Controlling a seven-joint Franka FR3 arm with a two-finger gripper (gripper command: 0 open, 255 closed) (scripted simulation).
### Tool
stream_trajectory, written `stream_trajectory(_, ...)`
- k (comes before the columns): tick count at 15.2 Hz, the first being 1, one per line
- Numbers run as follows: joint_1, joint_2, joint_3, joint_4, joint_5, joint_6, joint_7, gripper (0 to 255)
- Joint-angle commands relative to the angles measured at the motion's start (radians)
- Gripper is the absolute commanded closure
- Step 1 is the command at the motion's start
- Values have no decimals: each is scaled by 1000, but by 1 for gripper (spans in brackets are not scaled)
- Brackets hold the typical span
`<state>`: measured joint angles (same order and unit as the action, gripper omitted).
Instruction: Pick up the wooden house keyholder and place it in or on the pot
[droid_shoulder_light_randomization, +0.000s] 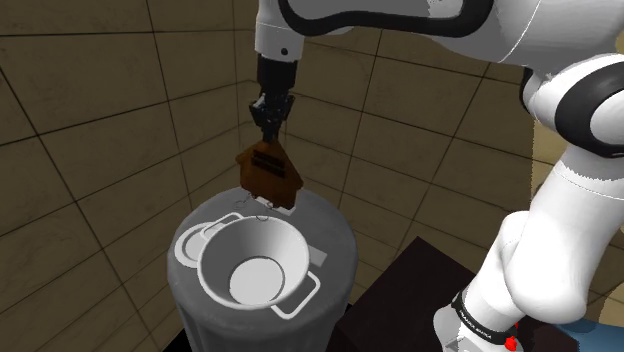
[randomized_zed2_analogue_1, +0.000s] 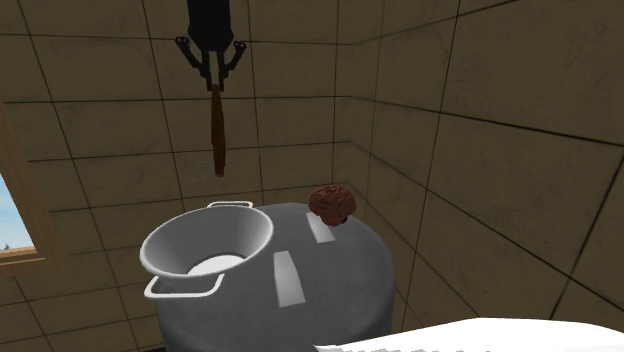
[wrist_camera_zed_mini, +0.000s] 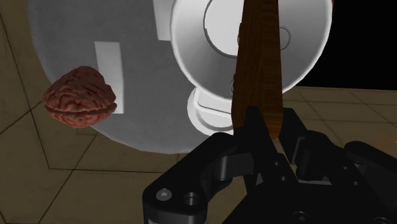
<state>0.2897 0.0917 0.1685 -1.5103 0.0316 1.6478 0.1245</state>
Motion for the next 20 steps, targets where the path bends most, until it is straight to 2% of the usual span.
stream_trajectory(1, 23, 14, 18, 33, -6, -18, 44, 255)
stream_trajectory(20, 20, -10, 17, -253, 0, 245, 31, 255)
